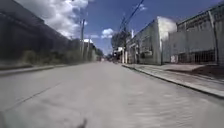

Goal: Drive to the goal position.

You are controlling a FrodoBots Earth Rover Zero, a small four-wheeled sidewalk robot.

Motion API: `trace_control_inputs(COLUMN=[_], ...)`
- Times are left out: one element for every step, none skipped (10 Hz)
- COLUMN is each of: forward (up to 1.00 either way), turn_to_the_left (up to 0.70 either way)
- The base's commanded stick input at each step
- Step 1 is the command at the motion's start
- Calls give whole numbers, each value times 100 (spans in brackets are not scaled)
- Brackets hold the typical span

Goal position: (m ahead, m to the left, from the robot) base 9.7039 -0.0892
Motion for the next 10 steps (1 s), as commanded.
trace_control_inputs(forward=[100,100,100,100,100,100,100,100,100,100], turn_to_the_left=[-1,-2,-2,0,-5,-19,-39,-40,-30,-9])
